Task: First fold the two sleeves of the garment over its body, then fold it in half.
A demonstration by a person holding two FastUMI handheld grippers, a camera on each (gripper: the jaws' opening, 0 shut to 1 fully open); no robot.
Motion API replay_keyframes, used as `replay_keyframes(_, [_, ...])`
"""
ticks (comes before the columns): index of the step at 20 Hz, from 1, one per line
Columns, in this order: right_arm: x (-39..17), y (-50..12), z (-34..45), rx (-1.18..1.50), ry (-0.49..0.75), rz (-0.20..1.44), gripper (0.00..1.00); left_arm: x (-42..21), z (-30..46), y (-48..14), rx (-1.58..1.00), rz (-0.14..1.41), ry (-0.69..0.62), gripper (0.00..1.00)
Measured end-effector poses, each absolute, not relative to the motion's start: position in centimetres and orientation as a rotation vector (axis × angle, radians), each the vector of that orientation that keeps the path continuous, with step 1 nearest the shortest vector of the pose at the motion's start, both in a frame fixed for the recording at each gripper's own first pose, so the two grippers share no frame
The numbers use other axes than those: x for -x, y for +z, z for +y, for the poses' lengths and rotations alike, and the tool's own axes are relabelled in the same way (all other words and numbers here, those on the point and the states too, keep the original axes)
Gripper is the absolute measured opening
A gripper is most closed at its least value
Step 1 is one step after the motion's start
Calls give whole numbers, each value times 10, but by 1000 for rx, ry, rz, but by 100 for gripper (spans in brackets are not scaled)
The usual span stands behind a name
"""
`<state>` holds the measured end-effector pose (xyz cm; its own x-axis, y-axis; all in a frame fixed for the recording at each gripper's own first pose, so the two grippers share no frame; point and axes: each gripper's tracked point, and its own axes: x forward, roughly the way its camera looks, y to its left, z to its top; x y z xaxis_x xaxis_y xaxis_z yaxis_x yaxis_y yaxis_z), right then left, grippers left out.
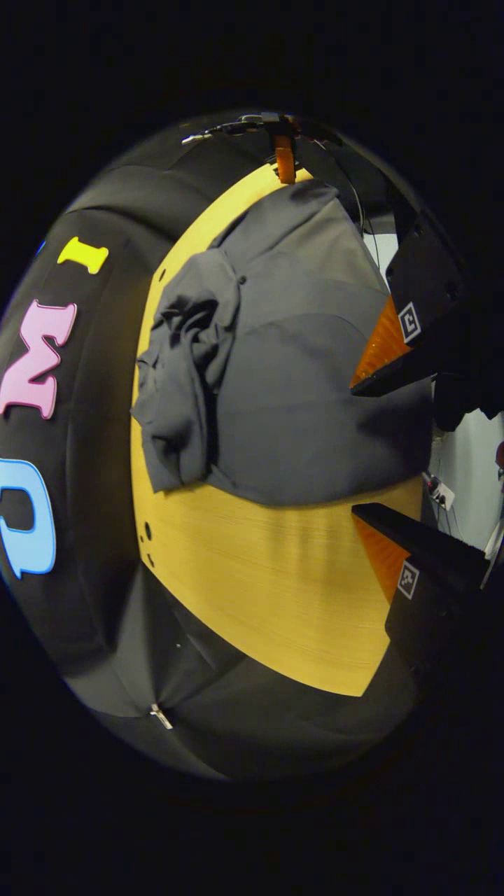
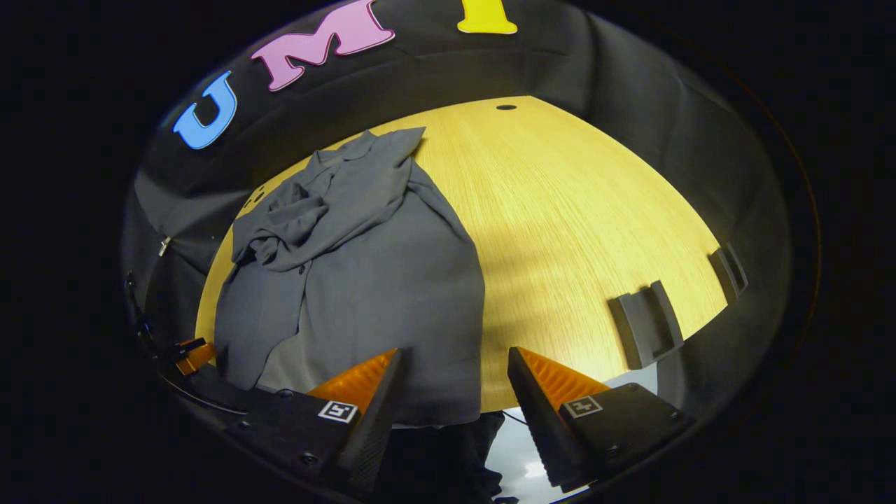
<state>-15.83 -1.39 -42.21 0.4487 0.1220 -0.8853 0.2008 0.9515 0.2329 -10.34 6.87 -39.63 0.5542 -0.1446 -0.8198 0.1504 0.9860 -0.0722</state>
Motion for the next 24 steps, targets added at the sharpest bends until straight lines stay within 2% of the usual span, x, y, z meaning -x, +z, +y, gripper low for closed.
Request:
replay_keyframes(8, [156, -434, 7, -302, -10, 1157, 90, 110, 63, -422, -26, 1042, -183, 97])
replay_keyframes(12, [157, -441, 9, -111, -43, 1180, 90, 103, 55, -426, -47, 1059, -189, 99])
replay_keyframes(14, [154, -443, 24, -57, -5, 1144, 90, 99, 51, -424, -41, 1048, -187, 92])
replay_keyframes(15, [151, -442, 29, -55, -12, 1122, 62, 96, 43, -424, -45, 1041, -210, 91])
replay_keyframes(16, [150, -443, 33, -76, -5, 1102, 55, 93, 37, -424, -60, 1029, -238, 76])
replay_keyframes(19, [144, -443, 39, -87, 73, 1086, 14, 80, 27, -425, -73, 997, -286, 29])
replay_keyframes(20, [145, -443, 39, -114, 78, 1102, 11, 75, 26, -424, -56, 1002, -287, 13])
replay_keyframes(22, [137, -438, 39, -201, 65, 1090, 7, 71, 27, -419, 1, 1027, -274, 7])
replay_keyframes(24, [129, -427, 35, -234, 54, 1058, 5, 63, 28, -402, 46, 1000, -260, 6])
